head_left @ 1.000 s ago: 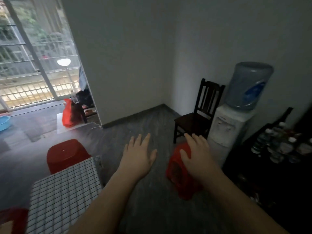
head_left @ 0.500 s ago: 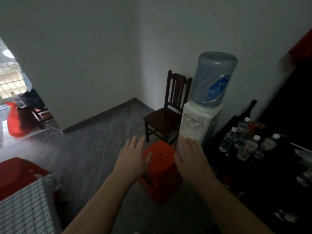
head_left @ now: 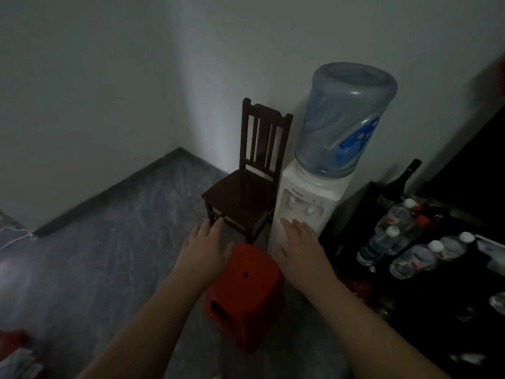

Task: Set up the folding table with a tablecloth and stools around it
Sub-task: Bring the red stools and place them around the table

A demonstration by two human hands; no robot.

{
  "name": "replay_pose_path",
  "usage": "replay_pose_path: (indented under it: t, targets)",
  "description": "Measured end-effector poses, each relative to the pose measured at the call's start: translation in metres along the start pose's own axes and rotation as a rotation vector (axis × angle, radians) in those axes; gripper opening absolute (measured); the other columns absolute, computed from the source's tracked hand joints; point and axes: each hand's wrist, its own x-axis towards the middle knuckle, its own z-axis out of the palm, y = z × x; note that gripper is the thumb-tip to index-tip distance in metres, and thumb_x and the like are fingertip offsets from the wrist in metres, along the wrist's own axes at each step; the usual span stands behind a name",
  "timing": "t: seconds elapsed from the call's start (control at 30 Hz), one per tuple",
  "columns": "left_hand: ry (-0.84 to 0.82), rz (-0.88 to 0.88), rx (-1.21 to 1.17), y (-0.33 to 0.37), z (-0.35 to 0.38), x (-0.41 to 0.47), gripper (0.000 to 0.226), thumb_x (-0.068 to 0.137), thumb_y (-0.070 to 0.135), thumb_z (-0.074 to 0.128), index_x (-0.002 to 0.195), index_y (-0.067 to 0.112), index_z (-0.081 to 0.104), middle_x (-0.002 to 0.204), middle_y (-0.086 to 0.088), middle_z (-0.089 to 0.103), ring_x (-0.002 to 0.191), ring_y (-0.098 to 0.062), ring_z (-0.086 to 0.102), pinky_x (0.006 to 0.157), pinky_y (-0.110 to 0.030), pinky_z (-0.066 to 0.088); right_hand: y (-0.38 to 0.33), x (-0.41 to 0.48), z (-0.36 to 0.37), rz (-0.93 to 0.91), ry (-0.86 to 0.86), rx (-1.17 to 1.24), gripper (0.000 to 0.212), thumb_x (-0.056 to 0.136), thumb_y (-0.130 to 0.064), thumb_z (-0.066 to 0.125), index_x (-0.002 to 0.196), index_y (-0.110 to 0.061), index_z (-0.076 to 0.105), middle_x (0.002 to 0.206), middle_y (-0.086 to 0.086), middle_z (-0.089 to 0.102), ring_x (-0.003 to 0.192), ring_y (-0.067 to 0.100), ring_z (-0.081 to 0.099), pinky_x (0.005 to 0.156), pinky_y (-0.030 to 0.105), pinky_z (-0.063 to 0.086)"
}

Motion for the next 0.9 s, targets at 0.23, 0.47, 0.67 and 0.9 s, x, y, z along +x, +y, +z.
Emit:
replay_pose_path:
  t: [0.23, 0.47, 0.67, 0.9]
  targets:
    - [-0.100, -0.147, -0.072, -0.016, 0.030, 0.081, 0.071, 0.098, 0.053, 0.043, 0.157, 0.024, 0.017, 0.163, -0.011, 0.021, 0.147, -0.032, 0.025, 0.117, -0.050, 0.029, 0.022, 0.104, 0.042, 0.004, -0.084, -0.010, 0.067, 0.085, -0.057, 0.023, 0.138, -0.020, 0.040, 0.140, 0.008, 0.046, 0.131, 0.029, 0.042, 0.108, 0.049, 0.038]
    - [-0.066, -0.400, -0.131, -0.036, 0.102, 0.136, 0.070, 0.097, 0.041, 0.051, 0.155, 0.016, 0.023, 0.161, -0.015, 0.025, 0.144, -0.035, 0.032, 0.113, -0.049, 0.034, 0.070, 0.205, 0.093, -0.173, -0.266, -0.008, 0.064, 0.098, -0.038, 0.048, 0.154, -0.014, 0.029, 0.155, 0.011, 0.035, 0.144, 0.026, 0.029, 0.119, 0.039, 0.022]
    - [-0.120, -0.673, -0.270, -0.037, 0.190, 0.152, 0.068, 0.099, 0.039, 0.050, 0.156, 0.018, 0.021, 0.162, -0.014, 0.020, 0.146, -0.034, 0.027, 0.116, -0.050, 0.030, 0.118, 0.265, 0.168, -0.211, -0.467, -0.036, 0.064, 0.095, -0.035, 0.051, 0.151, -0.011, 0.031, 0.152, 0.014, 0.039, 0.140, 0.030, 0.033, 0.116, 0.043, 0.029]
    - [-0.183, -0.902, -0.393, -0.086, 0.334, 0.155, 0.079, 0.091, 0.037, 0.057, 0.156, 0.021, 0.014, 0.159, -0.016, 0.023, 0.140, -0.037, 0.035, 0.111, -0.051, 0.037, 0.178, 0.309, 0.310, -0.151, -0.617, -0.026, 0.068, 0.094, -0.029, 0.057, 0.152, -0.007, 0.028, 0.150, 0.018, 0.039, 0.138, 0.033, 0.036, 0.115, 0.042, 0.030]
